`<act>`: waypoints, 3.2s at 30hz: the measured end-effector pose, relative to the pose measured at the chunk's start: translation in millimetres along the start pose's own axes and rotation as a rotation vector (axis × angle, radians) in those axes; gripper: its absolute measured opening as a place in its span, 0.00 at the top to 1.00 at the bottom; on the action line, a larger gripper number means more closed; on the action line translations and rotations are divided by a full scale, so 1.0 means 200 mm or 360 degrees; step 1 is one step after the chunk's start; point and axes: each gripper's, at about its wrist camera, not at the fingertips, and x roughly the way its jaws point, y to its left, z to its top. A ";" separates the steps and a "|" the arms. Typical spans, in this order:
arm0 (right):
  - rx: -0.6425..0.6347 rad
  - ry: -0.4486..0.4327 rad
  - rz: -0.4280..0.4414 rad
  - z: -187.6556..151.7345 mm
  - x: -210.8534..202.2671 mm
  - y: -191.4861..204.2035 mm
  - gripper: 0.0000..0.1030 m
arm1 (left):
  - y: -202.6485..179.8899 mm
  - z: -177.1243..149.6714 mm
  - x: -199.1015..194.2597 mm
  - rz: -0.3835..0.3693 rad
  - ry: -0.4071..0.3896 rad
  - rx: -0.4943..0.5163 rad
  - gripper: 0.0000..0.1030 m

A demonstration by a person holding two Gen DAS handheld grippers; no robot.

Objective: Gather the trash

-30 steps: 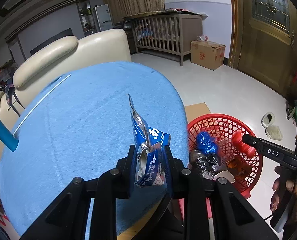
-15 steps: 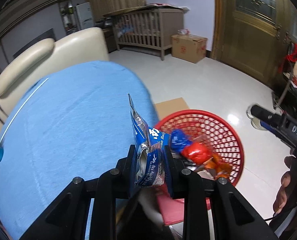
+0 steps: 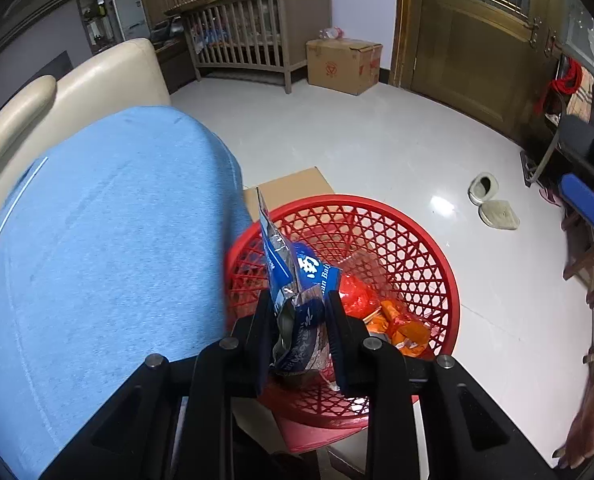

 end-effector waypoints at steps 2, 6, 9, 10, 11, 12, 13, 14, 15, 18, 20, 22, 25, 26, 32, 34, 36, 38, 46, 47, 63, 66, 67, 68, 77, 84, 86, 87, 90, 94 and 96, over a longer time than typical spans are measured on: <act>-0.0015 -0.0014 -0.0010 0.00 -0.01 0.01 0.31 | -0.01 0.00 0.02 0.0000 0.0016 0.0003 0.74; -0.0011 -0.0028 -0.0009 0.00 -0.02 0.01 0.30 | -0.01 0.02 0.08 -0.0061 0.0094 -0.0021 0.64; -0.0015 -0.0041 -0.0003 0.01 -0.03 0.02 0.30 | 0.01 0.01 0.13 -0.0052 0.0144 -0.0070 0.23; -0.0024 -0.0042 0.0002 0.01 -0.04 0.04 0.30 | 0.02 0.01 0.12 -0.0037 0.0132 -0.0079 0.23; -0.0038 -0.0046 0.0007 0.01 -0.04 0.05 0.30 | 0.03 0.00 0.12 -0.0030 0.0129 -0.0082 0.23; -0.0050 -0.0047 0.0009 0.01 -0.04 0.06 0.30 | 0.03 0.00 0.11 -0.0030 0.0131 -0.0083 0.23; -0.0058 -0.0043 0.0015 0.00 -0.04 0.08 0.30 | 0.05 0.00 0.10 -0.0025 0.0130 -0.0088 0.23; -0.0062 -0.0036 0.0023 0.00 -0.04 0.08 0.30 | 0.06 0.00 0.09 -0.0021 0.0119 -0.0091 0.23; -0.0069 -0.0030 0.0032 -0.01 -0.03 0.10 0.30 | 0.07 -0.01 0.07 -0.0013 0.0099 -0.0095 0.23; -0.0095 -0.0005 0.0047 -0.02 -0.02 0.14 0.30 | 0.10 -0.01 0.01 0.0007 0.0051 -0.0088 0.23; -0.0117 0.0014 0.0061 -0.03 0.00 0.17 0.29 | 0.13 -0.02 -0.05 0.0026 0.0006 -0.0082 0.23; -0.0146 0.0025 0.0070 -0.05 0.00 0.22 0.27 | 0.17 -0.04 -0.10 0.0046 -0.0033 -0.0092 0.23; -0.0190 0.0049 0.0077 -0.07 0.00 0.27 0.24 | 0.25 -0.08 -0.18 0.0065 -0.0090 -0.0130 0.23; -0.0215 0.0070 0.0077 -0.09 0.01 0.30 0.24 | 0.28 -0.10 -0.21 0.0074 -0.0109 -0.0144 0.23; -0.0361 0.0190 0.0076 -0.22 0.03 0.42 0.21 | 0.51 -0.27 -0.38 0.0160 -0.0215 -0.0293 0.21; -0.0424 0.0245 0.0070 -0.29 0.04 0.45 0.21 | 0.60 -0.34 -0.41 0.0193 -0.0235 -0.0364 0.21; -0.0503 0.0314 0.0058 -0.37 0.05 0.48 0.21 | 0.68 -0.41 -0.43 0.0227 -0.0239 -0.0433 0.21; -0.0579 0.0406 0.0037 -0.47 0.06 0.50 0.21 | 0.76 -0.47 -0.44 0.0281 -0.0240 -0.0508 0.21; -0.0828 0.0629 -0.0010 -0.70 0.10 0.63 0.21 | 0.93 -0.64 -0.48 0.0344 -0.0262 -0.0694 0.21; -0.0839 0.0640 -0.0008 -0.71 0.10 0.64 0.21 | 0.94 -0.65 -0.48 0.0336 -0.0265 -0.0714 0.21; -0.0882 0.0669 -0.0067 -0.79 0.10 0.72 0.21 | 1.00 -0.78 -0.50 0.0333 -0.0285 -0.0799 0.21; -0.0852 0.0669 -0.0081 -0.77 0.10 0.70 0.21 | 0.98 -0.77 -0.50 0.0332 -0.0284 -0.0778 0.21; -0.0845 0.0669 -0.0085 -0.78 0.11 0.69 0.21 | 0.98 -0.77 -0.49 0.0332 -0.0280 -0.0771 0.21; -0.0837 0.0668 -0.0089 -0.77 0.11 0.69 0.21 | 0.97 -0.76 -0.49 0.0333 -0.0277 -0.0765 0.21; -0.0805 0.0667 -0.0108 -0.76 0.11 0.66 0.21 | 0.95 -0.76 -0.49 0.0333 -0.0267 -0.0735 0.21; -0.0799 0.0670 -0.0109 -0.77 0.12 0.65 0.21 | 0.95 -0.77 -0.49 0.0332 -0.0273 -0.0731 0.21; -0.0797 0.0671 -0.0109 -0.77 0.12 0.65 0.21 | 0.95 -0.76 -0.49 0.0329 -0.0269 -0.0730 0.21; -0.0796 0.0672 -0.0109 -0.77 0.12 0.65 0.21 | 0.95 -0.76 -0.49 0.0329 -0.0269 -0.0728 0.21; -0.0797 0.0672 -0.0108 -0.77 0.12 0.65 0.21 | 0.94 -0.76 -0.49 0.0329 -0.0272 -0.0722 0.21; -0.0788 0.0673 -0.0108 -0.77 0.12 0.65 0.21 | 0.94 -0.76 -0.49 0.0327 -0.0269 -0.0720 0.21; -0.0787 0.0671 -0.0107 -0.77 0.12 0.65 0.21 | 0.94 -0.76 -0.49 0.0324 -0.0269 -0.0721 0.21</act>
